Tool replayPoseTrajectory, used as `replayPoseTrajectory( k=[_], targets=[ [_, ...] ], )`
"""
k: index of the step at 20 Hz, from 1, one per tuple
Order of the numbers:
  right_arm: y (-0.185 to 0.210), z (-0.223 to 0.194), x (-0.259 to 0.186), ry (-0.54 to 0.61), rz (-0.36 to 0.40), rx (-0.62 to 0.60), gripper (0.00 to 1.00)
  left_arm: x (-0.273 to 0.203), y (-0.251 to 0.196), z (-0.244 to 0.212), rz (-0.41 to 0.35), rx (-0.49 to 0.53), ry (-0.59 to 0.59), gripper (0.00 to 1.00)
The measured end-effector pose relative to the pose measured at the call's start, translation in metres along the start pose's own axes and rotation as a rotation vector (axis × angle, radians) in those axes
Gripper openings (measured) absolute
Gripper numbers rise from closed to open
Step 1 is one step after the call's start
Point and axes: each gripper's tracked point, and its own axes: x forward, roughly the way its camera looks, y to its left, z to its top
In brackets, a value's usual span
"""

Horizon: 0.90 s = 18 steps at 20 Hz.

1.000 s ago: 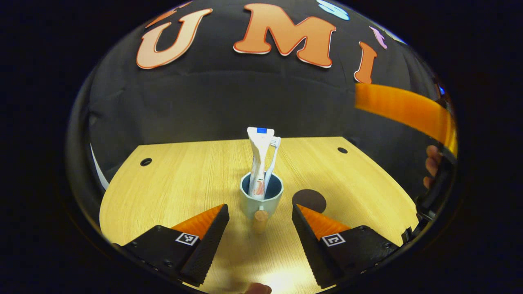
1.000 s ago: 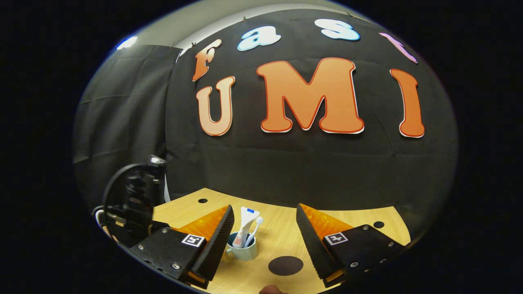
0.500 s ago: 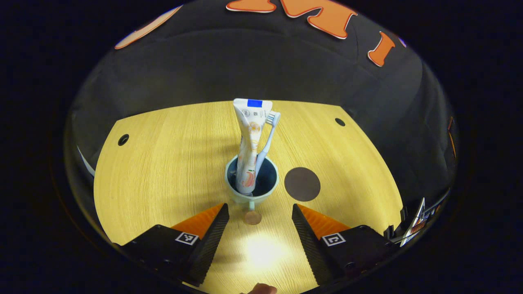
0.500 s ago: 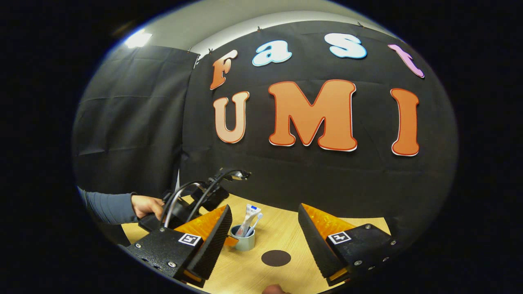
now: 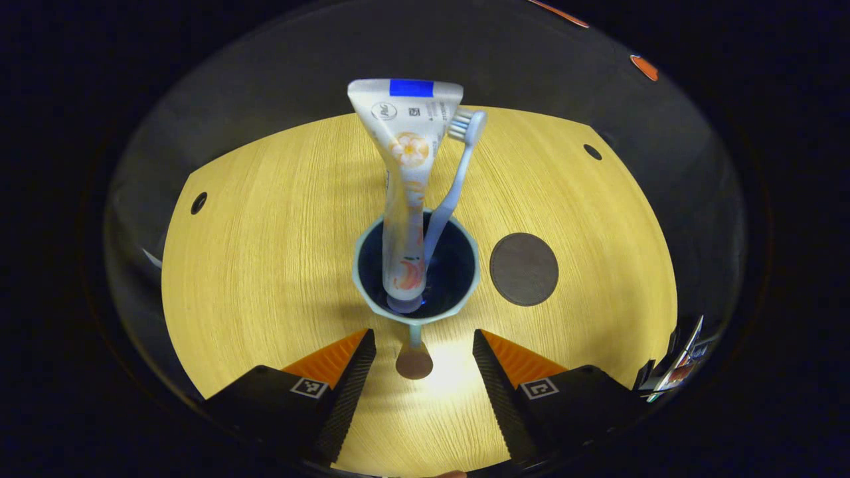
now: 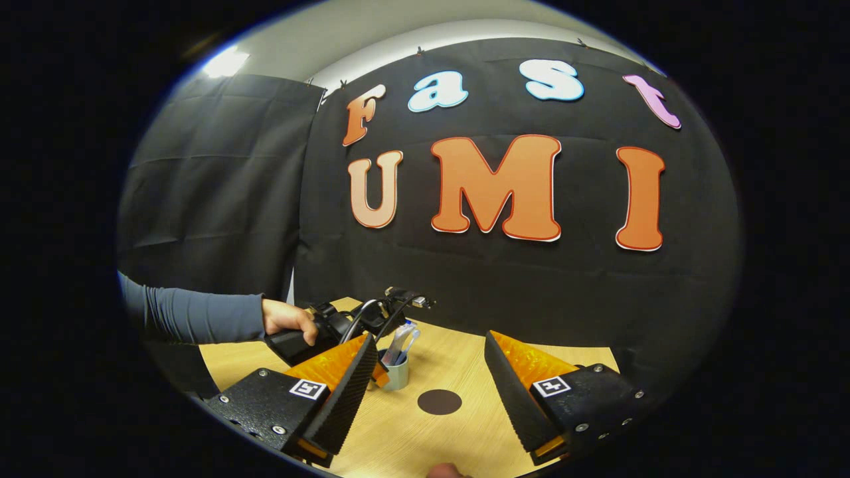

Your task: Put the toothbrush and toothpaste on the desktop into the cup, then pick up the cup and place it on the coaster on the desktop.

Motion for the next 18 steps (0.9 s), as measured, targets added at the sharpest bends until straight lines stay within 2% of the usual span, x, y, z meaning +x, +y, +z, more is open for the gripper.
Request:
replayPoseTrajectory(
  k=[2, 3, 4, 5, 6, 7, 8, 12, 13, 14, 18],
  targets=[
    [0.000, -0.004, -0.004, 0.007, -0.002, -0.006, 0.97, 0.008, -0.001, -0.001, 0.008, -0.035, 0.018, 0.85],
    [0.001, -0.005, -0.005, 0.006, -0.003, -0.015, 0.97, 0.012, -0.001, -0.001, 0.012, -0.055, 0.019, 0.75],
    [0.001, -0.007, -0.005, 0.007, -0.002, -0.022, 0.97, 0.019, -0.001, -0.002, 0.016, -0.076, 0.028, 0.71],
    [0.004, -0.010, -0.006, 0.009, 0.005, -0.025, 0.97, 0.020, 0.003, -0.004, 0.035, -0.095, 0.035, 0.58],
    [0.008, -0.013, -0.007, 0.015, 0.011, -0.022, 0.97, 0.020, 0.008, -0.005, 0.051, -0.115, 0.039, 0.50],
    [0.012, -0.017, -0.007, 0.022, 0.023, -0.014, 0.97, 0.019, 0.008, -0.002, 0.059, -0.129, 0.034, 0.32],
    [0.017, -0.018, -0.008, 0.022, 0.034, -0.008, 0.97, 0.020, 0.009, 0.000, 0.055, -0.115, 0.028, 0.28],
    [0.021, -0.020, -0.007, 0.021, 0.032, -0.019, 0.97, 0.015, 0.014, 0.015, 0.063, -0.133, -0.007, 0.24],
    [0.021, -0.019, -0.008, 0.020, 0.029, -0.017, 0.98, 0.013, 0.003, -0.003, 0.059, -0.136, -0.021, 0.22],
    [0.021, -0.019, -0.009, 0.019, 0.028, -0.016, 0.98, 0.016, 0.014, 0.010, 0.057, -0.135, -0.024, 0.21],
    [0.018, -0.021, -0.012, 0.022, 0.013, 0.000, 0.98, 0.009, 0.014, 0.016, 0.046, -0.130, -0.057, 0.22]
  ],
)
